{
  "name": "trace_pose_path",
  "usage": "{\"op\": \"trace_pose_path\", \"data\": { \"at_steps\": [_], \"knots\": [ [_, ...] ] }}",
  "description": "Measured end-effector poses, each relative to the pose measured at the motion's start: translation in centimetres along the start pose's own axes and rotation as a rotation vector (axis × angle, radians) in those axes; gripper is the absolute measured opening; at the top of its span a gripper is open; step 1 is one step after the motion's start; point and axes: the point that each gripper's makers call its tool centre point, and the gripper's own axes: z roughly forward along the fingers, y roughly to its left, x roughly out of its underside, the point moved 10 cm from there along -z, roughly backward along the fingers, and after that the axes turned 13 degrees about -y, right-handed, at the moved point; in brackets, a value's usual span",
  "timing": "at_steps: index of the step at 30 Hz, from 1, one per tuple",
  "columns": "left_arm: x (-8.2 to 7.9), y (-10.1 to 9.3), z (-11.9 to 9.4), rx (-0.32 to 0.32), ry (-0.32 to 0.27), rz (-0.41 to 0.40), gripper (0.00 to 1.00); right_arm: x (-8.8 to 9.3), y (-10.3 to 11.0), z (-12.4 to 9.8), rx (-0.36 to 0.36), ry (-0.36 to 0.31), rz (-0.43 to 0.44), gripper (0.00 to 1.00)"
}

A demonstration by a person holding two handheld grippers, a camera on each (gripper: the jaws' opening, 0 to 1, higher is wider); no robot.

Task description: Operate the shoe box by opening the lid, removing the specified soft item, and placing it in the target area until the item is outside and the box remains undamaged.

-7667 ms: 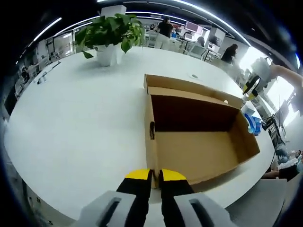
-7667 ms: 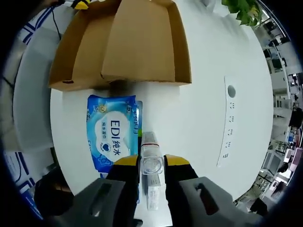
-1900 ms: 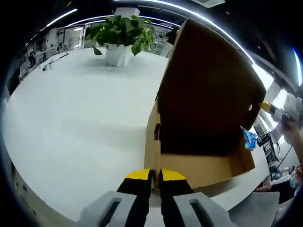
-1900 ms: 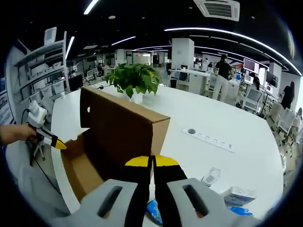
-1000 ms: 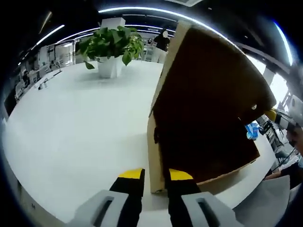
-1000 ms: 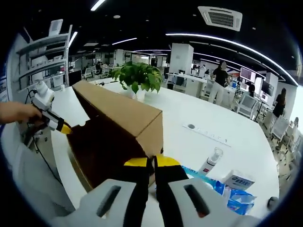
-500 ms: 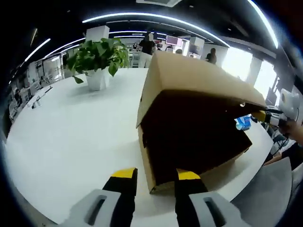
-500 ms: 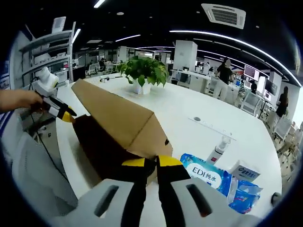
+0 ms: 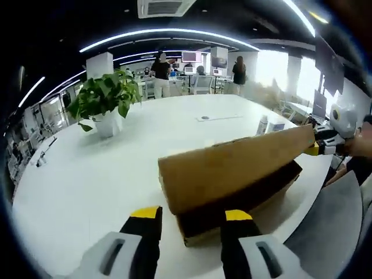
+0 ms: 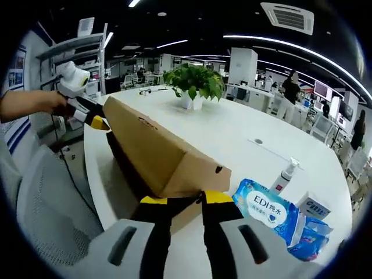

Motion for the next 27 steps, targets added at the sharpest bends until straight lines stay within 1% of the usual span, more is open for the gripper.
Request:
{"op": "trace_pose_path", "data": {
  "at_steps": [3,10,14,17,21,24,27],
  "knots": [
    [-0.1,-0.2,0.0,0.012,-0.014,0.011,0.42,0.3,0.2,-0.1,-0.020,0.004,0.002,0.20],
    [0.0,-0.3,0.0,0.022,-0.017,0.034,0.43,1.1,1.0,-0.4,-0.072,0.021,-0.013,0.25],
    [0.4,-0.5,0.1,0.030,-0.002,0.054,0.44,1.3,1.3,-0.6,-0.096,0.029,-0.016,0.26],
    [0.9,-0.8,0.2,0.041,0.023,0.066,0.46,1.6,1.6,-0.6,-0.129,0.042,-0.024,0.29],
    [1.1,-0.9,0.2,0.048,0.038,0.067,0.47,1.8,1.9,-0.5,-0.154,0.057,-0.022,0.35],
    [1.3,-1.0,0.2,0.055,0.055,0.071,0.48,1.9,2.0,-0.4,-0.166,0.070,-0.002,0.37],
    [1.6,-1.1,0.2,0.063,0.072,0.079,0.48,2.2,2.0,-0.3,-0.178,0.081,0.034,0.40]
  ]
}}
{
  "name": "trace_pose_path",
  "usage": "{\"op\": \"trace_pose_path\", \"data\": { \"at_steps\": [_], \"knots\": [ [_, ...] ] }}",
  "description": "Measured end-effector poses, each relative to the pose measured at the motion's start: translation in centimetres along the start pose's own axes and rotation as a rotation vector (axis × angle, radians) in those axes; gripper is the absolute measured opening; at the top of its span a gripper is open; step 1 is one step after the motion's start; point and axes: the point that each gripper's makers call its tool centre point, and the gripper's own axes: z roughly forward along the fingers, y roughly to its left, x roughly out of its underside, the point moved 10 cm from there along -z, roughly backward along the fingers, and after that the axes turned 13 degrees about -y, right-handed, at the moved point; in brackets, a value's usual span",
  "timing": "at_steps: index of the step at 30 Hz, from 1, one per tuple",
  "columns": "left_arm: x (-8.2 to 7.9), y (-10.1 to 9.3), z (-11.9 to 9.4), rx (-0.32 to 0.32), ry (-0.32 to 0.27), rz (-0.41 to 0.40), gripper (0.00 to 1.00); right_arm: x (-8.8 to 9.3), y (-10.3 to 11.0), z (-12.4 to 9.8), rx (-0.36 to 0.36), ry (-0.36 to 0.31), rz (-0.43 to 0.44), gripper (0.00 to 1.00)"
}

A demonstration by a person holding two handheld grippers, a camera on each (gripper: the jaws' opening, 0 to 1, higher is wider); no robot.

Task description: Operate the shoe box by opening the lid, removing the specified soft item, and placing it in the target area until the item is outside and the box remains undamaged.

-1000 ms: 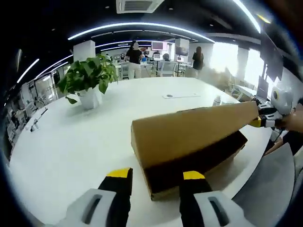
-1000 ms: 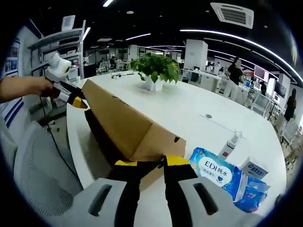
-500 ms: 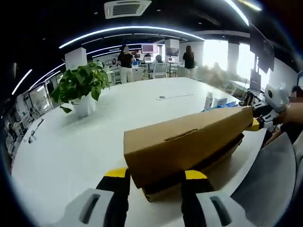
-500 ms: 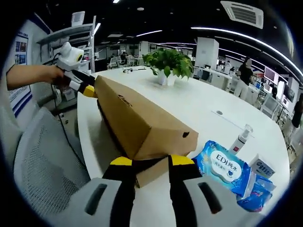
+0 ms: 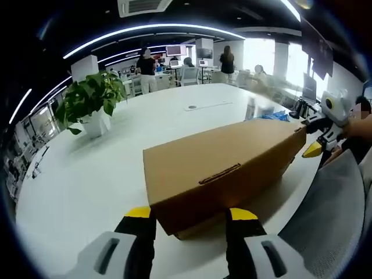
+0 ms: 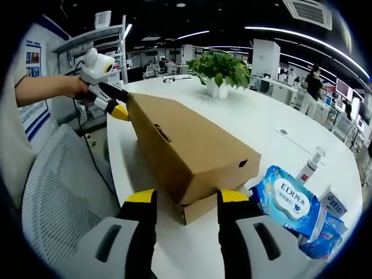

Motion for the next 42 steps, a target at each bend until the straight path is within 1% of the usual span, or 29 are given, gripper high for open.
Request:
{"op": "trace_pose_path", "data": {
  "at_steps": [6,10,13,19,24,33,35,42],
  "knots": [
    [0.6,-0.5,0.3,0.022,0.035,-0.002,0.50,0.5,-0.3,0.2,-0.006,0.017,0.081,0.42],
    [0.9,-0.8,0.6,0.036,0.057,0.006,0.51,0.7,-0.3,0.2,-0.004,0.031,0.101,0.43],
    [1.2,-0.9,0.9,0.043,0.068,-0.009,0.52,1.0,-0.4,0.4,0.003,0.040,0.130,0.44],
    [1.7,-1.1,1.3,0.047,0.081,-0.026,0.52,1.6,-0.8,0.8,0.045,0.058,0.154,0.39],
    [2.0,-1.2,1.5,0.046,0.089,-0.040,0.50,2.0,-0.8,1.0,0.058,0.068,0.152,0.39],
    [2.5,-1.3,2.1,0.038,0.113,-0.034,0.49,2.6,-0.7,1.5,0.061,0.093,0.098,0.38],
    [2.6,-1.2,2.2,0.039,0.116,-0.036,0.48,2.7,-0.7,1.7,0.060,0.107,0.071,0.37],
    [2.6,-1.2,2.6,0.032,0.129,-0.037,0.48,2.7,-1.1,1.8,0.064,0.111,0.066,0.37]
  ]
}}
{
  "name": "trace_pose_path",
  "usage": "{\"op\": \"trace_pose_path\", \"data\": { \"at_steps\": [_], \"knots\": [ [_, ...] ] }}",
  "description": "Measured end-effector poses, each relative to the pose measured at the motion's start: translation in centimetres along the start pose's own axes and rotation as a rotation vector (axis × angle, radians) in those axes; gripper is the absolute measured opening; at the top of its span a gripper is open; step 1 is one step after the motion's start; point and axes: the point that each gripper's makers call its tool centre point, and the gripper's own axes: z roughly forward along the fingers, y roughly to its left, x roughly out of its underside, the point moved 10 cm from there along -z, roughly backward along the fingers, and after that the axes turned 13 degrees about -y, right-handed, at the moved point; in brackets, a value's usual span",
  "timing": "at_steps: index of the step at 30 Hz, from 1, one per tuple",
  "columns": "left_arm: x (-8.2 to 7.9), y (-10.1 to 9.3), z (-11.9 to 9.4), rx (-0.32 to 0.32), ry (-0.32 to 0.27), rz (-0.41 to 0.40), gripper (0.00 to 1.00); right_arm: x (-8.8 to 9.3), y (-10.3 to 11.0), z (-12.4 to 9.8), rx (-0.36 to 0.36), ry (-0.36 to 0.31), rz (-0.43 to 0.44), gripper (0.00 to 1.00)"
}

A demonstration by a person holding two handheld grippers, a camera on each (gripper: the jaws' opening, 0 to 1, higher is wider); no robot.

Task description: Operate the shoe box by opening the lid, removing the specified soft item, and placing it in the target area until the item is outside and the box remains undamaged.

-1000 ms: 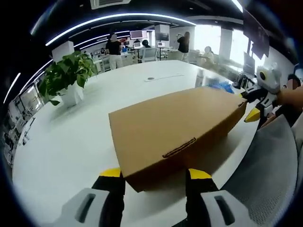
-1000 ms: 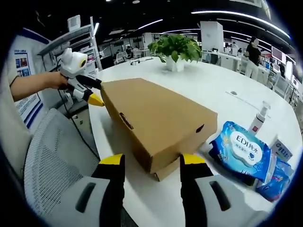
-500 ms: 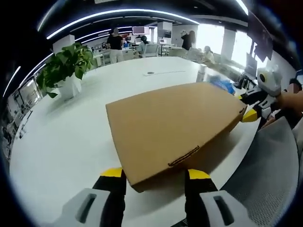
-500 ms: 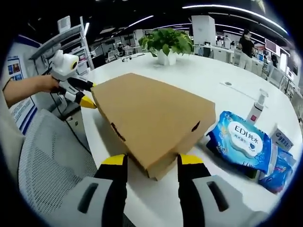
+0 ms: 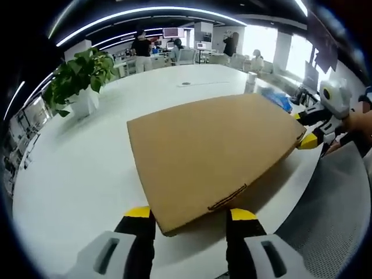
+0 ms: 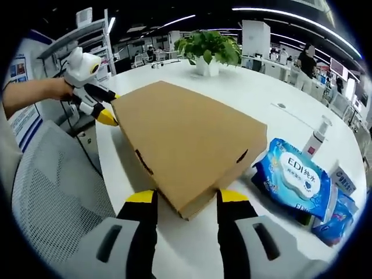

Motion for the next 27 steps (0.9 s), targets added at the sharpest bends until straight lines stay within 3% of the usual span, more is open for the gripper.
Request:
{"op": "trace_pose_path", "data": {
  "at_steps": [27],
  "knots": [
    [-2.6,2.4,3.6,0.011,0.016,0.016,0.46,-1.8,-4.2,2.7,-0.003,0.006,-0.001,0.37]
  ]
}}
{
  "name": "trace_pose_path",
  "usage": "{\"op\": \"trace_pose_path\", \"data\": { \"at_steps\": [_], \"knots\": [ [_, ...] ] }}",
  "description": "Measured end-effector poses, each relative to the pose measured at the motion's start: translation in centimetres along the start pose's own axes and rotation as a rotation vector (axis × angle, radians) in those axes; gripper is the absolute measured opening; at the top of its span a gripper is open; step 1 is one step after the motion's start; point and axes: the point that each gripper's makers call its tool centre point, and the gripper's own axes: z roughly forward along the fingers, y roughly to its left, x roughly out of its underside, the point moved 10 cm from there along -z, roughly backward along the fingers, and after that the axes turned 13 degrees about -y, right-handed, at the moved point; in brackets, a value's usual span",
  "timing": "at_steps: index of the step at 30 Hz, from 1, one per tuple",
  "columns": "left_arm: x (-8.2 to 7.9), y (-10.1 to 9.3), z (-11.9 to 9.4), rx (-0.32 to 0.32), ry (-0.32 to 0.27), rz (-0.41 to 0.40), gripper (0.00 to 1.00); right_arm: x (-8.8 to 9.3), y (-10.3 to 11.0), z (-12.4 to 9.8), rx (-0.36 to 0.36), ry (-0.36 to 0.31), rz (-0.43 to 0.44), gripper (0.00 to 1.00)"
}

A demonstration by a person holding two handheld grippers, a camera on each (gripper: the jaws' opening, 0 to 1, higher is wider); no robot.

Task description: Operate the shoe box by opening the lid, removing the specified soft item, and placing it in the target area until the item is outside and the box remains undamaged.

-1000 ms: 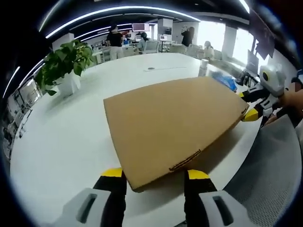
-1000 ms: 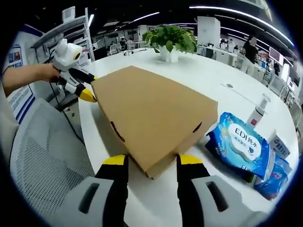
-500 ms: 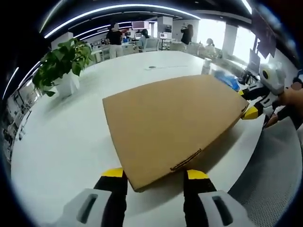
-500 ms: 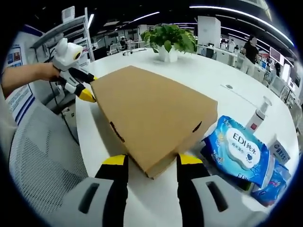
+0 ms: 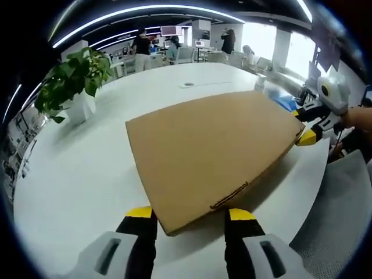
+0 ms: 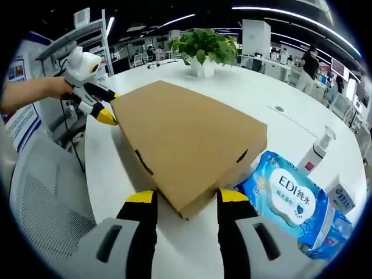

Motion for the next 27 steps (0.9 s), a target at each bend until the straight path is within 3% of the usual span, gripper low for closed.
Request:
{"op": "trace_pose_path", "data": {
  "at_steps": [27],
  "knots": [
    [-2.3,2.2,3.4,0.009,-0.011,-0.006,0.46,-1.5,-3.9,2.2,0.008,0.010,0.003,0.38]
  ]
}}
